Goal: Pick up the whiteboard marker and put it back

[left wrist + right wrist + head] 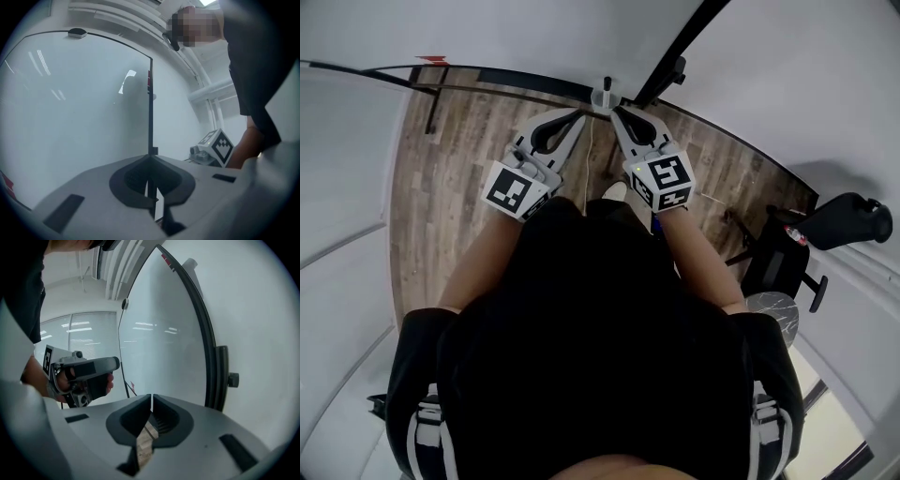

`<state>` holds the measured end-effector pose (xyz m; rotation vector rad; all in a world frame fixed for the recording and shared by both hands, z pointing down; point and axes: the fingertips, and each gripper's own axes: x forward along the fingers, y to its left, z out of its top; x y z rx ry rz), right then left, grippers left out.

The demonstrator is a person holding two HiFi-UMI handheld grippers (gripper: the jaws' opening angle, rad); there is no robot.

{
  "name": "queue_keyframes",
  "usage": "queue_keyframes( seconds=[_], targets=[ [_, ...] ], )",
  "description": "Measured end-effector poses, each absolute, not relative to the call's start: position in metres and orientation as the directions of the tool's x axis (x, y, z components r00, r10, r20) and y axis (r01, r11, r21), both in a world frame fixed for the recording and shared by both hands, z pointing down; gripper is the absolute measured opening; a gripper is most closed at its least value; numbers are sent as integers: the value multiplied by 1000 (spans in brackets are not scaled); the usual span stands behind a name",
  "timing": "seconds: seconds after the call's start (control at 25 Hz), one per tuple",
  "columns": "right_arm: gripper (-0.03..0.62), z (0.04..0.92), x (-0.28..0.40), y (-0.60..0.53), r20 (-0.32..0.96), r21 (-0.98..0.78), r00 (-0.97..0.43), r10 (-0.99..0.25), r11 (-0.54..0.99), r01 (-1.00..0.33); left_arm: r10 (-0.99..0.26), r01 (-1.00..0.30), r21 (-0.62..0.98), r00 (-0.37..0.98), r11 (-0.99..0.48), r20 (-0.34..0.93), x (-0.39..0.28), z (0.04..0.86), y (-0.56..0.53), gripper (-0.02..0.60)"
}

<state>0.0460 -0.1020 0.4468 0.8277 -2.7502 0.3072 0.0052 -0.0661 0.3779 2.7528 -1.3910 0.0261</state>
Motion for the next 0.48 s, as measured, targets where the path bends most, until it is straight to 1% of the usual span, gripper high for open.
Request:
queue_keyframes(
  seconds=[0.16,0.28,0.48],
  targets=[
    [12,457,43,-116,322,-134,-797,-511,809,-573,-797,-797,56,603,-601,29,6,379,-76,3],
    [41,464,35,-121,345,-138,-784,-516,798,-587,-788,-788,60,615,-612,35,-2,381,-83,3],
    [49,479,28,-132,391,-123,-733,-557,757,-641,-742,-741,85,670,-666,29,-17,388,-100,3]
  ],
)
